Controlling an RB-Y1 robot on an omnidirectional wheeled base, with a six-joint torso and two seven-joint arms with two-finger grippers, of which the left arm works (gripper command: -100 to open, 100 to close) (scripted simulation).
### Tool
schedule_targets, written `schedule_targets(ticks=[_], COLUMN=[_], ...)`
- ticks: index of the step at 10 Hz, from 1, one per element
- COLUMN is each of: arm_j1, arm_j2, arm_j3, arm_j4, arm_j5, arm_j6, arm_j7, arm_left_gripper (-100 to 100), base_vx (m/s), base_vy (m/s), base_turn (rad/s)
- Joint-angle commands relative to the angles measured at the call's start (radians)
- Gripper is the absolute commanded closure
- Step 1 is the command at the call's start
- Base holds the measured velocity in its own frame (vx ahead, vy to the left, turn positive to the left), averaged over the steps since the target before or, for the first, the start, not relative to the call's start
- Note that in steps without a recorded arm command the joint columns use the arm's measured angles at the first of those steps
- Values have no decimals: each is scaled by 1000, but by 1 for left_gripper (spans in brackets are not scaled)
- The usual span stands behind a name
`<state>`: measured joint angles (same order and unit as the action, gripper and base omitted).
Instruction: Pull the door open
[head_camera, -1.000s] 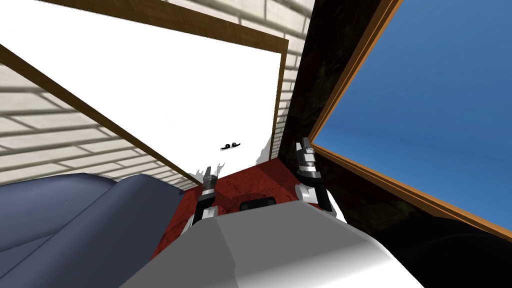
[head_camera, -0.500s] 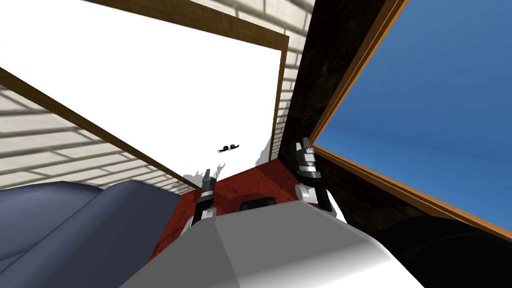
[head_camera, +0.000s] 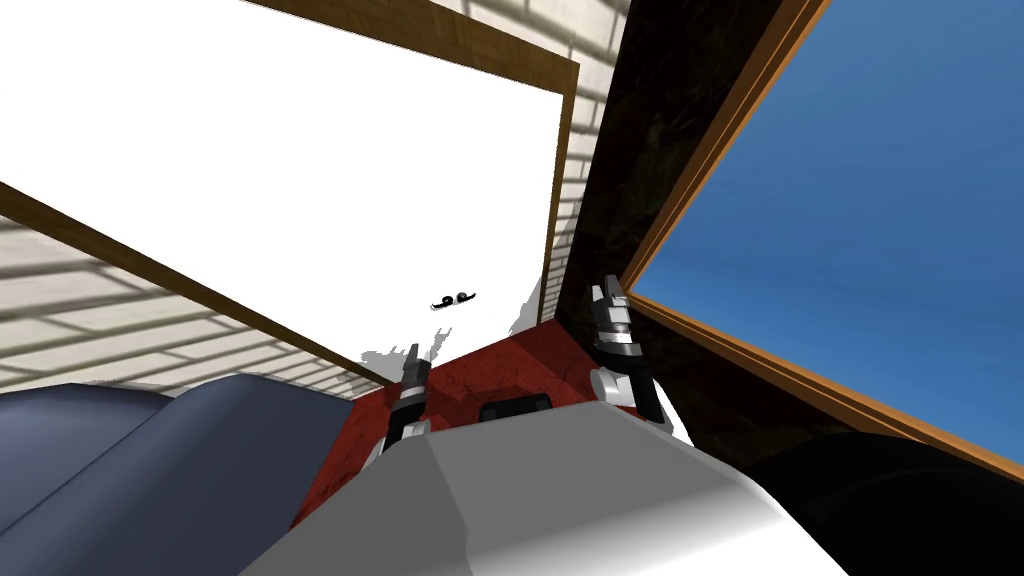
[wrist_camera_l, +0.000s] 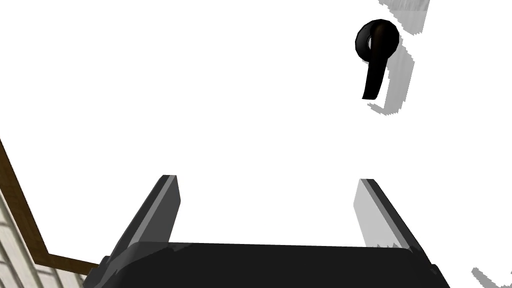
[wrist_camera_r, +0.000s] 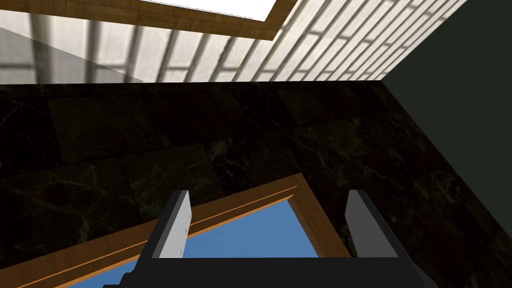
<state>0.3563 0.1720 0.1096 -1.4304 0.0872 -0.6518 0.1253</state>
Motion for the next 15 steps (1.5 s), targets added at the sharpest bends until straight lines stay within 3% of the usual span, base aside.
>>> schedule_targets(ticks=[1, 6, 7, 15], arm_j1=[-5, -29, -38, -72], arm_j2=[3, 17, 23, 42], arm_j3=[7, 30, 38, 70], arm_j4=[32, 140, 182, 334], arm_j5=[2, 9, 11, 21], arm_j6=[-12, -48, -62, -112], arm_j7=[5, 21, 27, 50], arm_left_gripper=[-100, -100, -100, -100], base_vx=[103, 102, 147, 105], base_vy=[1, 3, 12, 2], base_turn=[-31, -33, -54, -30])
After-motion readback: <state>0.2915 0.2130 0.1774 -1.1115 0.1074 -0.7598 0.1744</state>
